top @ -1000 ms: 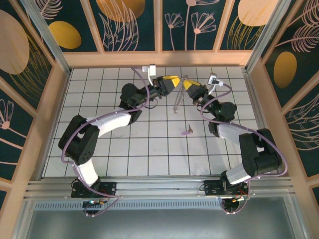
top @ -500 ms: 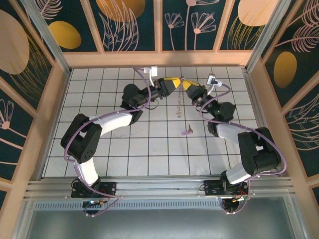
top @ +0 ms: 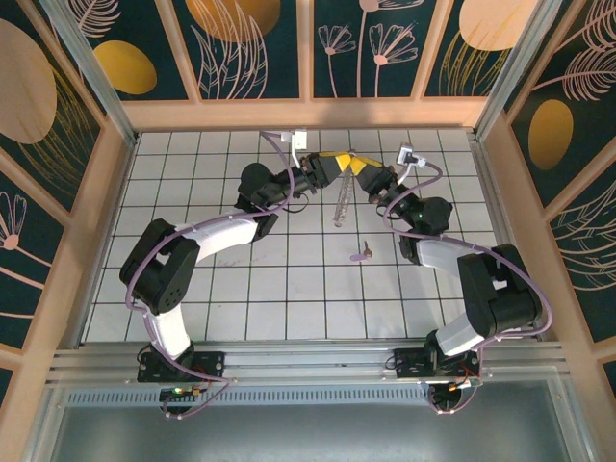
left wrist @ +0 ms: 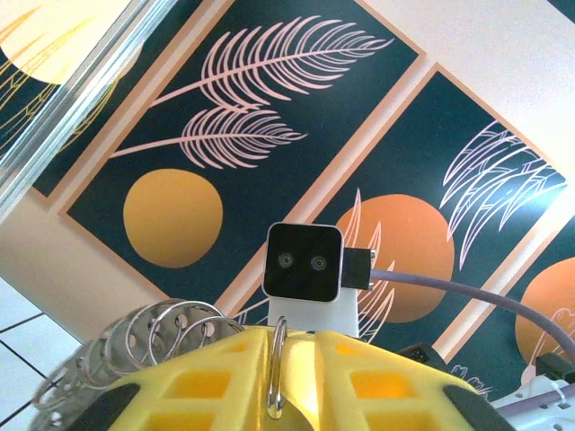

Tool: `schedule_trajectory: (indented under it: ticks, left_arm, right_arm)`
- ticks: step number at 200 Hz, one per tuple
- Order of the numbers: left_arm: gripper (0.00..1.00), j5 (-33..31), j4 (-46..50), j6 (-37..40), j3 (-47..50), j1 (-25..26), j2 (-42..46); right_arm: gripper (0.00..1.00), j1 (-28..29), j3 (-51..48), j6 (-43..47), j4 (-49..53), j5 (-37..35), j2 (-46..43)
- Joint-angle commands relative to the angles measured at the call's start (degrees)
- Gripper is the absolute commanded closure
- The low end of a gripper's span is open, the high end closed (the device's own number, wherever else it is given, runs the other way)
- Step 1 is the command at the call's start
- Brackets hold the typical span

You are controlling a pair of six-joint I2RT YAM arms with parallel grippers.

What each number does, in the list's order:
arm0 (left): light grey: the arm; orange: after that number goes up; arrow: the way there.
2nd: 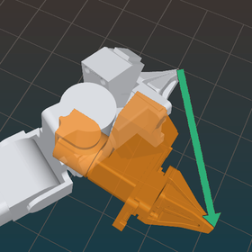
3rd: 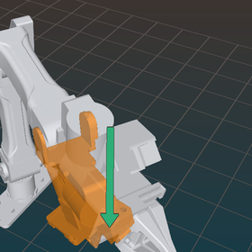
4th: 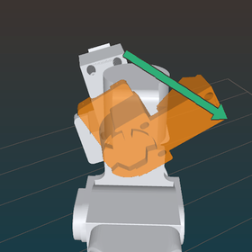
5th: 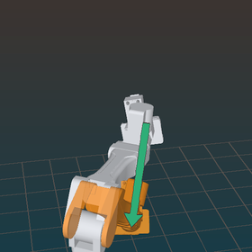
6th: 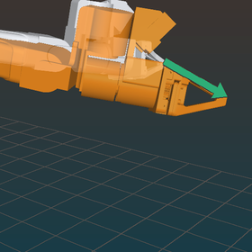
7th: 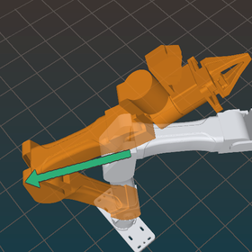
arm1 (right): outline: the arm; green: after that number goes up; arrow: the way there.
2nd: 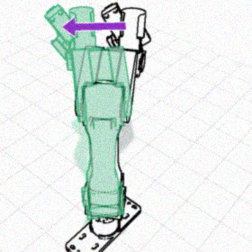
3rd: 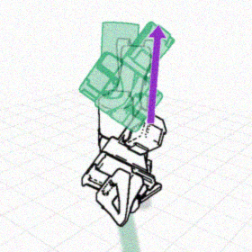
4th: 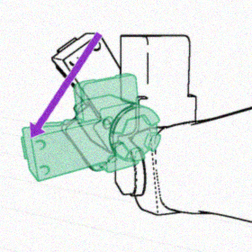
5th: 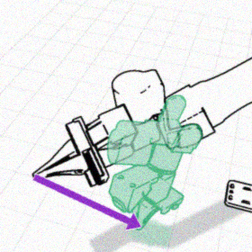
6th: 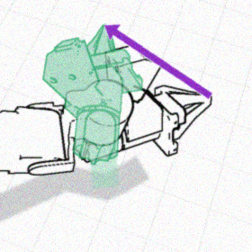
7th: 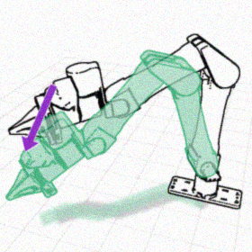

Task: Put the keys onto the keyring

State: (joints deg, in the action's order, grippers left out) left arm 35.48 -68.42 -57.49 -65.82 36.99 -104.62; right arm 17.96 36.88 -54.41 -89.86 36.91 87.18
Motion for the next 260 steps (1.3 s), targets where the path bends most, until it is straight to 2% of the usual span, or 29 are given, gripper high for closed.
schedule_trajectory:
  ticks: [1,28,40,58,65,74,111,145,208,260]
  left_arm:
    - [0.85,0.65,-3.14,-0.47,-1.77,0.35,-0.69]
    - [1.00,0.98,-3.10,-0.35,-1.94,0.38,-0.79]
    - [1.00,1.08,-2.73,0.00,-1.95,0.43,-0.75]
    - [1.00,1.53,-1.29,1.77,-1.99,0.32,-0.11]
    - [1.00,1.77,0.15,3.14,-2.16,0.35,0.34]
    - [1.00,1.83,2.83,5.50,-2.42,0.35,1.18]
    - [1.00,5.50,13.40,14.47,-5.56,0.28,3.32]
    - [1.00,10.93,21.37,21.19,-9.65,0.31,3.38]
    - [1.00,18.42,35.15,31.33,-16.27,0.31,3.07]
    - [1.00,22.02,41.69,35.44,-19.25,0.32,2.49]
  right_arm:
    - [1.00,0.58,1.52,-0.36,-4.70,-0.52,0.28]
    - [1.00,0.63,1.78,-0.43,-4.32,0.02,0.45]
    - [1.00,0.47,2.05,-0.35,-3.18,0.72,0.22]
    - [0.63,-1.20,1.44,-0.34,-1.19,1.37,-1.20]
    - [0.56,-2.22,0.59,-0.48,-0.69,1.35,-2.28]
    - [0.53,-3.88,-0.71,-0.45,-0.06,1.57,-3.92]
    - [0.50,-9.15,-3.61,3.30,8.87,4.23,-11.88]
    - [0.50,-10.05,-3.27,9.43,19.13,7.40,-16.69]
    - [0.54,-10.20,-2.15,12.56,22.19,15.12,-17.63]
    - [0.61,-10.17,-1.73,14.43,24.08,17.10,-17.67]
